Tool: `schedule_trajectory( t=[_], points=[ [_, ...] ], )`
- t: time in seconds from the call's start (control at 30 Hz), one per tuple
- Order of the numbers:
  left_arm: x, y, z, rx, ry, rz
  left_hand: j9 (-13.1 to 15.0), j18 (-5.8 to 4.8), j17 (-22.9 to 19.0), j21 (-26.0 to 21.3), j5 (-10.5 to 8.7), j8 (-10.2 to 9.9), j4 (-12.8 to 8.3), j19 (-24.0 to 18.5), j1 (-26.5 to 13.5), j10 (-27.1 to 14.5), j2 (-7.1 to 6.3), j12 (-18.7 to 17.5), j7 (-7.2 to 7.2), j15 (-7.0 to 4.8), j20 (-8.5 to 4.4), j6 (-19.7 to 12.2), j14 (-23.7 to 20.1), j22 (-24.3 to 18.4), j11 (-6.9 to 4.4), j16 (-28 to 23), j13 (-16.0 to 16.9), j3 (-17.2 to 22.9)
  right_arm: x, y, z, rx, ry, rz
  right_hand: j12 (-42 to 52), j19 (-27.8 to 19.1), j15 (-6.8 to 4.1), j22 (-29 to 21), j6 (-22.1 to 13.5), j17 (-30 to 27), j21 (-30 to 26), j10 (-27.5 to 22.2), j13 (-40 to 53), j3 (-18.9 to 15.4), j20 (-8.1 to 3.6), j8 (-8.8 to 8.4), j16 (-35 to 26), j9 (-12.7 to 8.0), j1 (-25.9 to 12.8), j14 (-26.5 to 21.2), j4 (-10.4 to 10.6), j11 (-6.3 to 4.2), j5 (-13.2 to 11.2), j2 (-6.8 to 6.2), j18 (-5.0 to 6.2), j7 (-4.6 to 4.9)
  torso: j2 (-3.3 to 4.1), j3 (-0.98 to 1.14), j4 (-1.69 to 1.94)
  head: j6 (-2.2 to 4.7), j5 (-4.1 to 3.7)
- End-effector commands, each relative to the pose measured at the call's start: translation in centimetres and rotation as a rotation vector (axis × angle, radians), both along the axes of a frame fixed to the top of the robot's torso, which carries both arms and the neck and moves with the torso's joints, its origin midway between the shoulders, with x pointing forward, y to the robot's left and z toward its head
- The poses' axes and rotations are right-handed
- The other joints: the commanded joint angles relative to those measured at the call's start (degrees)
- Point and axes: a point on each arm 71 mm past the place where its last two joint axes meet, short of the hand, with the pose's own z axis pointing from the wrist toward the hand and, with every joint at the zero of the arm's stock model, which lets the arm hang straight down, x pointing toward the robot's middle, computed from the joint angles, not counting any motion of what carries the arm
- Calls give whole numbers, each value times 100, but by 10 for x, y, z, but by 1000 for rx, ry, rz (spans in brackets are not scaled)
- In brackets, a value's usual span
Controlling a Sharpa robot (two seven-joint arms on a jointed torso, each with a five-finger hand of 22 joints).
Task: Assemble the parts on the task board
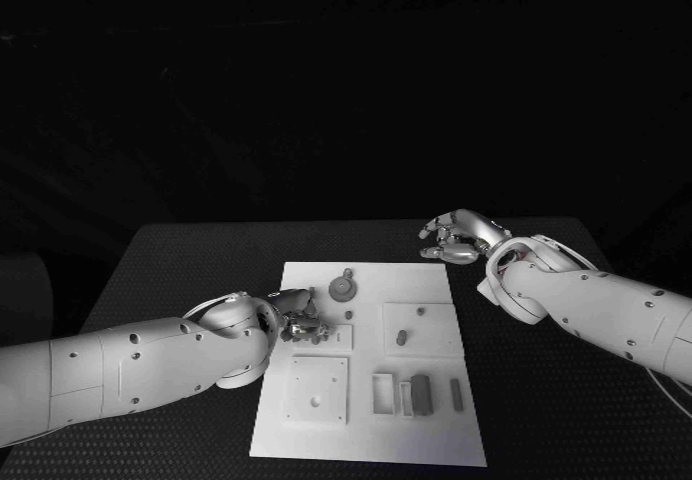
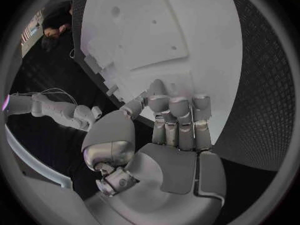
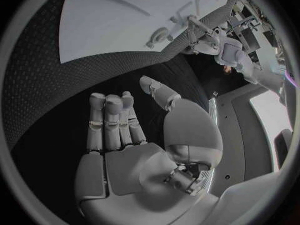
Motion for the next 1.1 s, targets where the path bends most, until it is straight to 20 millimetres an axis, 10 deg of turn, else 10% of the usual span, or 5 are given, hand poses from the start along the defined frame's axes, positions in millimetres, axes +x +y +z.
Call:
schedule_trajectory(
  t=[0.03,1.1],
  points=[
    [0,-2,2,-15,-23,-6,-6,39,-7,36,30,-34,-66,-32,266,-37,236,35,11,-32,-812,-21,2,-7,-19,29,-8,102,-1,2,0,-2,4,15,30,-35,-1,-5,2,-5,16,-26,-10,-30,16,12,28,-9,-77,-57,6,-13,27,-2,90,50,-1,1,0,5,6],
    [-1,-4,-1,-4,18,-30,-12,41,-22,56,13,-43,-89,-41,310,-30,172,39,17,-25,-812,-34,0,-22,-12,40,-20,98,-1,1,-1,-3,9,15,39,-35,-1,-9,2,-12,19,-27,-23,-46,17,15,32,-14,-108,-58,15,-13,20,5,90,50,1,4,-2,-28,3]
  ],
)
